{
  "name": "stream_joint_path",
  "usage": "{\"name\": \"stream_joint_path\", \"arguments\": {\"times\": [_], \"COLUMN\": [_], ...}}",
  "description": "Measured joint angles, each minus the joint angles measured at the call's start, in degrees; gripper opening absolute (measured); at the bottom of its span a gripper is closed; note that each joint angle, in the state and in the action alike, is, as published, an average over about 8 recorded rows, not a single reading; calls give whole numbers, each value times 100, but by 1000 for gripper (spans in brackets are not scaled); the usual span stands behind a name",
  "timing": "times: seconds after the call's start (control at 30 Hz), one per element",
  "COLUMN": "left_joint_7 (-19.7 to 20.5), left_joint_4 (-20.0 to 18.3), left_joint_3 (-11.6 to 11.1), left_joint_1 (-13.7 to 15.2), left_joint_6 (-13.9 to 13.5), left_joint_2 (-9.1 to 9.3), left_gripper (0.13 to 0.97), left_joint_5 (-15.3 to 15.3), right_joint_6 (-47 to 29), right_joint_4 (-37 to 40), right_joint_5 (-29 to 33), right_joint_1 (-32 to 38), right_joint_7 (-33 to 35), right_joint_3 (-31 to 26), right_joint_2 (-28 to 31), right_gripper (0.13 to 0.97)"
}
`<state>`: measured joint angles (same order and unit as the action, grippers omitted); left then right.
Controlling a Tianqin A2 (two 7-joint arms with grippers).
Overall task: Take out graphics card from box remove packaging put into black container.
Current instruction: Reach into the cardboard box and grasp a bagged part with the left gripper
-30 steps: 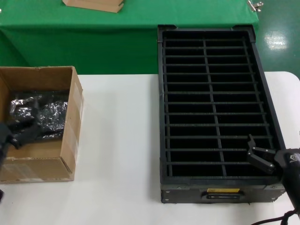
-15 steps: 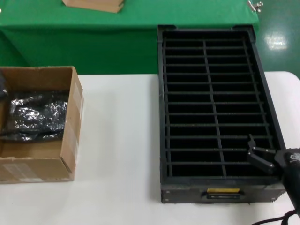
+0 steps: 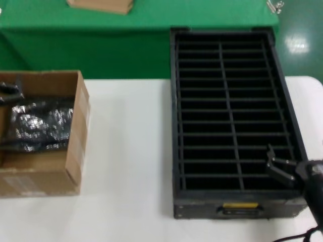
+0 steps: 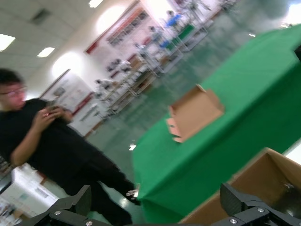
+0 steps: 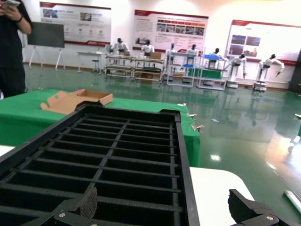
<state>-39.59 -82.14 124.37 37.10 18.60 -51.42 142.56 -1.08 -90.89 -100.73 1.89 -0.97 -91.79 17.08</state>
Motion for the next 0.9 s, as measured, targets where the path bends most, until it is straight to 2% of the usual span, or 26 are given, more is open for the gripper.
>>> {"name": "stream_joint_path", "arguments": {"times": [0.17,0.3,0.4,0.5,0.63,0.9], "left_joint_7": [-615,-886,-984,-1035,-866,299], "left_joint_4": [777,1321,1658,1979,2453,3279], "left_joint_3": [1190,2094,2626,2986,3219,3323], "left_joint_1": [944,1603,1993,2292,2588,2950], "left_joint_6": [-306,-552,-781,-1070,-1527,-2479], "left_joint_2": [38,120,198,297,475,755], "left_gripper": [966,966,966,966,966,966], "left_joint_5": [523,717,726,586,1,-2024], "right_joint_6": [0,0,0,0,0,0], "right_joint_4": [0,0,0,0,0,0], "right_joint_5": [0,0,0,0,0,0], "right_joint_1": [0,0,0,0,0,0], "right_joint_7": [0,0,0,0,0,0], "right_joint_3": [0,0,0,0,0,0], "right_joint_2": [0,0,0,0,0,0], "right_gripper": [966,966,966,966,966,966]}}
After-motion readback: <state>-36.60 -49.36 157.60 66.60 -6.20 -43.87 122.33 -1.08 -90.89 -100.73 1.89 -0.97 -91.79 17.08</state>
